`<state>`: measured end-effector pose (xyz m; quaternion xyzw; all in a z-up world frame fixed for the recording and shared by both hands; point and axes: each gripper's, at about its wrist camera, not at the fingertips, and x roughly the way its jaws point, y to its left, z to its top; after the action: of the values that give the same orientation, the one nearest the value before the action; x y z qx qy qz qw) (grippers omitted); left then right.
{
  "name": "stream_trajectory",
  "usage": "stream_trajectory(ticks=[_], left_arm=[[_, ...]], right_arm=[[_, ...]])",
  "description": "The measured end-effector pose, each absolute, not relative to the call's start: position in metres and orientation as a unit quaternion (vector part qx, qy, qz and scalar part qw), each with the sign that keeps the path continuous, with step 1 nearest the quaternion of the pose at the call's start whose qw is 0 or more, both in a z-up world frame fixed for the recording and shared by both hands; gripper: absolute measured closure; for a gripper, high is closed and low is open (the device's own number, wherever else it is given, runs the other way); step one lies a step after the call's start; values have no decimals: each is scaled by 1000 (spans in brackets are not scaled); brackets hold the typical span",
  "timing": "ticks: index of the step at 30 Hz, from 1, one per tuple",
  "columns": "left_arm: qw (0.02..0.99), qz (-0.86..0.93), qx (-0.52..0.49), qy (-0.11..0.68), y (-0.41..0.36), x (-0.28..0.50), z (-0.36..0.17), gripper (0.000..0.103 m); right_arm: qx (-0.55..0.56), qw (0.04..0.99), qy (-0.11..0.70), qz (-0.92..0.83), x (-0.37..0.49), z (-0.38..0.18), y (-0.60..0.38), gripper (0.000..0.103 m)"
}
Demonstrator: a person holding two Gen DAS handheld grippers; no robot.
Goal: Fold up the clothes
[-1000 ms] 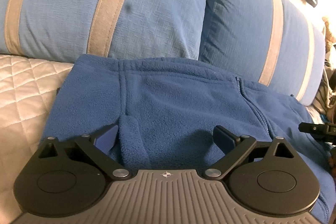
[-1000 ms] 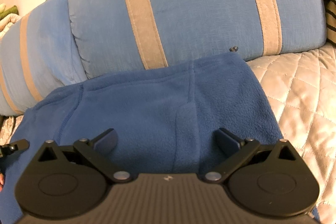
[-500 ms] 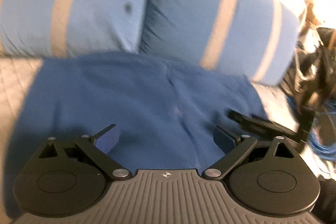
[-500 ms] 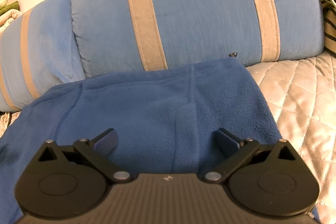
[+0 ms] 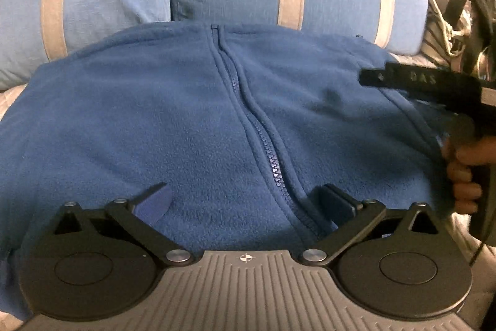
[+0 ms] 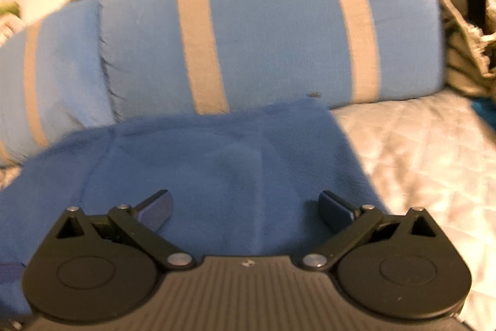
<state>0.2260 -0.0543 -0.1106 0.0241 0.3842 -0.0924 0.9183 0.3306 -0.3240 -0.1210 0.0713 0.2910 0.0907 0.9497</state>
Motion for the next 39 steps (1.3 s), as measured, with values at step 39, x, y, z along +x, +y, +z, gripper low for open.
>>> stream_trajectory(ticks=[39], left_arm=[[898, -17, -85, 432, 214, 222, -8, 0]], right_arm=[[91, 883, 440, 135, 359, -33, -532, 1]])
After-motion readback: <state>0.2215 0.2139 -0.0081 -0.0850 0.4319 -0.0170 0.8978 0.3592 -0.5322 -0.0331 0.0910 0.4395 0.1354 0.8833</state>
